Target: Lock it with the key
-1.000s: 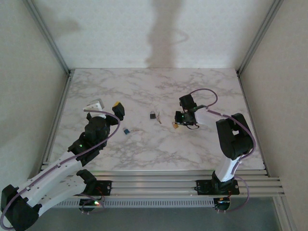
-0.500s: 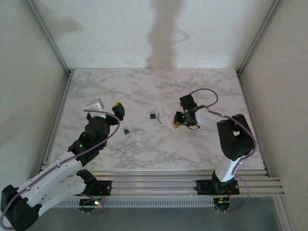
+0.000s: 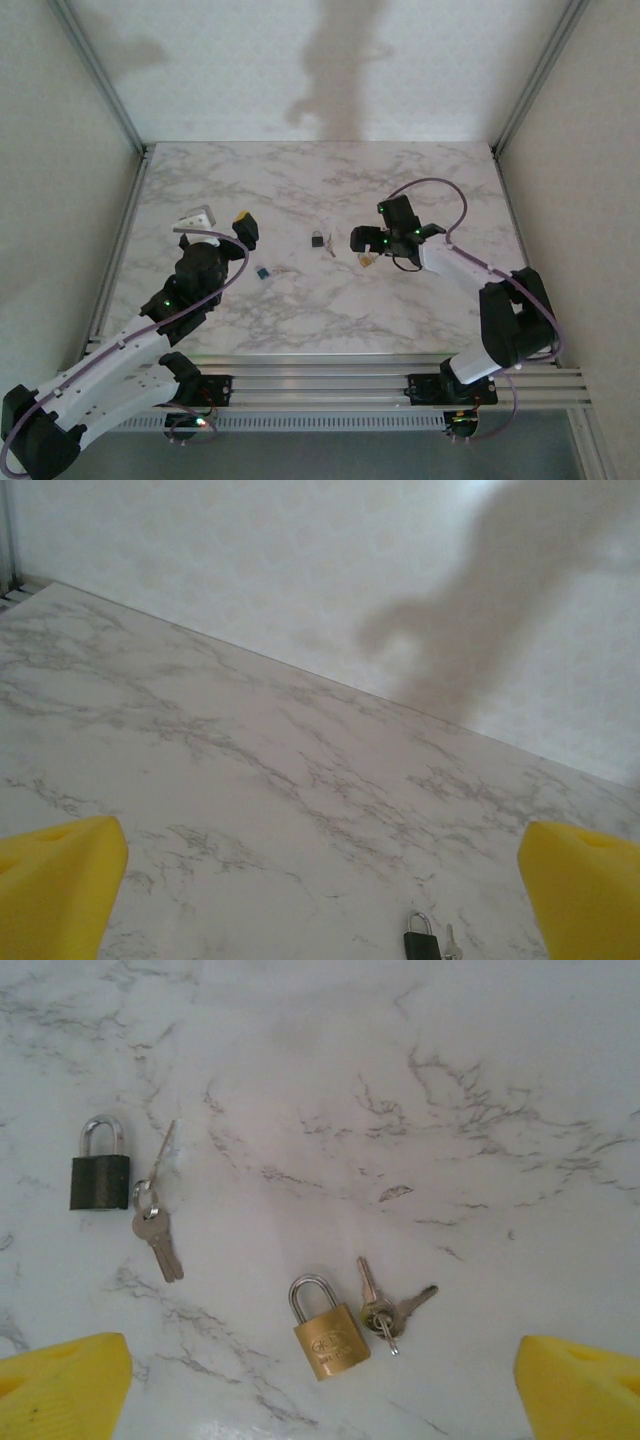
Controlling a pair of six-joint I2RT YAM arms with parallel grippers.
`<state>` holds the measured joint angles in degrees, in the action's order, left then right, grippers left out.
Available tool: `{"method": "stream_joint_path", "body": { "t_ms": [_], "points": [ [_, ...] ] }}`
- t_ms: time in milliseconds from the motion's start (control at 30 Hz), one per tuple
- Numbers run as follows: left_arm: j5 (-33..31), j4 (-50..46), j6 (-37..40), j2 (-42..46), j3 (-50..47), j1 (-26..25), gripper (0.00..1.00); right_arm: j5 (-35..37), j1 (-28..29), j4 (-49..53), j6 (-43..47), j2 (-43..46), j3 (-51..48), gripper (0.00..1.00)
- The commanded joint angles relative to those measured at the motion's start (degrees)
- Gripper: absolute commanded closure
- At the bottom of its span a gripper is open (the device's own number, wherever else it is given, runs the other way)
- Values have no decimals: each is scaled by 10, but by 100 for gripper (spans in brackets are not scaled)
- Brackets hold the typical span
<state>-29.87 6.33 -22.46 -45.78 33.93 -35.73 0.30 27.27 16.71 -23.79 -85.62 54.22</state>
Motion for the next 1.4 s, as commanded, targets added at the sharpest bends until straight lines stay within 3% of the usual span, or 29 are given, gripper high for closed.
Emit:
{"method": "stream_joint_path", "body": {
  "t_ms": [0,200,500,800,1033,1167,1367],
  "points": [
    [-6,8,4,12,1,7,0,30,3,-26,-12,49,-20,1],
    [-3,25,-7,23,-21,7,1,54,5,-50,-21,120,-48,1],
    [-11,55,-5,36,-51,7,1,148,22,-108,59,270,-90,1],
    [-43,65,9,31,-66,7,1,338,26,-314,175,402,-251,1],
    [-62,80,30,34,-82,7,0,347,18,-538,325,358,-392,1],
    [-72,83,35,30,-89,7,0,340,-16,-609,325,286,-419,1],
    [-86,79,31,19,-92,7,1,260,-86,-679,304,202,-432,1]
  ]
}}
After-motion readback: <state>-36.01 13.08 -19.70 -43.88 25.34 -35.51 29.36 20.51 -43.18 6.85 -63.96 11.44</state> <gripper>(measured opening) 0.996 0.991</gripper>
